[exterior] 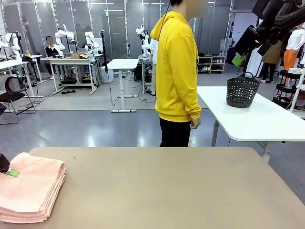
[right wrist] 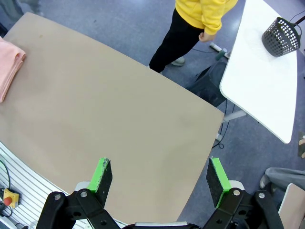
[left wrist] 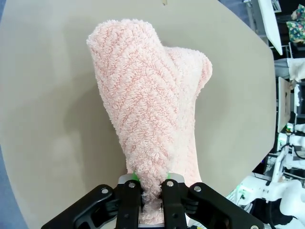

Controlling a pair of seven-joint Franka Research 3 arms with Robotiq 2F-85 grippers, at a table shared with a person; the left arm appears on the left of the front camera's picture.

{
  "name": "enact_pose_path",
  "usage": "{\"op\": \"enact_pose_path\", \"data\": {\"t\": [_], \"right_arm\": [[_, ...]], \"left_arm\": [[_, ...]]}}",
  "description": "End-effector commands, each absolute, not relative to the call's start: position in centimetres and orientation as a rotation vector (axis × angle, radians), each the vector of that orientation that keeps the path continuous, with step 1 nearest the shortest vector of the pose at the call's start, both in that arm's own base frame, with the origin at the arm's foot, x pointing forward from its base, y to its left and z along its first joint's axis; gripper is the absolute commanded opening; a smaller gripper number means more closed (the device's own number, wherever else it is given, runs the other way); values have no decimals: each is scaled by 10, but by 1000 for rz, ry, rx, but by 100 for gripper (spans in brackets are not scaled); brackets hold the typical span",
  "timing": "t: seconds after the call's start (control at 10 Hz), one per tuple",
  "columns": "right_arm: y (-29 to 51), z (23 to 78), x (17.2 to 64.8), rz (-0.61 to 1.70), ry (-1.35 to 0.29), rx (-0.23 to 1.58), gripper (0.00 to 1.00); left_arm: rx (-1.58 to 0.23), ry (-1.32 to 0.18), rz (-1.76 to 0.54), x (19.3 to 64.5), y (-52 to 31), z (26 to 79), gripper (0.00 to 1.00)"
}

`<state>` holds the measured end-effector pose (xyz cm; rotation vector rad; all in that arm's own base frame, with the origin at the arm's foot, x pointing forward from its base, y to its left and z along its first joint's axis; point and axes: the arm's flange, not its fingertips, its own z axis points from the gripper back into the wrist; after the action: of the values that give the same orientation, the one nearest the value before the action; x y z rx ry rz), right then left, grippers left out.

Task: Fold the towel.
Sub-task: Pick up the 100 cm Hotel Towel and place it on the left side of the table.

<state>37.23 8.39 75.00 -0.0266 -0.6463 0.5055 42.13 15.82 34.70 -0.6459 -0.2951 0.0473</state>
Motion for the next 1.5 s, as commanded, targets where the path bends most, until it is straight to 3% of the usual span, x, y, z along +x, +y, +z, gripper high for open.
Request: {"op": "enact_pose_path", "data": {"t": [0.0, 0.1, 0.2, 0.3, 0.4, 0.5, 0.6, 0.7, 0.8, 1.0, 1.1, 1.2, 1.4], "right_arm": [[84, 750, 372, 503, -643, -34, 100], [84, 750, 372, 503, -643, -34, 100], [84, 750, 372, 503, -643, -34, 100], [84, 750, 372, 503, -643, -34, 100], [84, 750, 372, 503, -643, -34, 100], [84, 750, 372, 503, -643, -34, 100], [84, 750, 372, 503, -643, -34, 100], [84, 750, 372, 503, -643, -34, 100], [84, 750, 372, 503, -643, -34, 100], [84, 750, 372, 503, -643, -34, 100], [84, 750, 372, 503, -643, -34, 100], [84, 750, 372, 503, -643, -34, 100], [84, 750, 372, 503, -643, -34, 100]], "left_arm": [[-633, -296, 27, 426, 166, 345, 14], [-637, -301, 25, 426, 166, 343, 14], [-638, -312, 27, 426, 166, 342, 44], [-620, -316, 31, 425, 165, 342, 44], [-608, -321, 37, 423, 166, 344, 74], [-578, -324, 55, 421, 167, 345, 45], [-559, -320, 74, 419, 168, 345, 100], [-525, -315, 78, 417, 167, 346, 75], [-509, -317, 80, 413, 164, 349, 100], [-452, -296, 99, 403, 160, 351, 100], [-444, -295, 107, 399, 157, 354, 93], [-444, -303, 110, 394, 152, 358, 100], [-456, -344, 105, 383, 135, 357, 100]]}}
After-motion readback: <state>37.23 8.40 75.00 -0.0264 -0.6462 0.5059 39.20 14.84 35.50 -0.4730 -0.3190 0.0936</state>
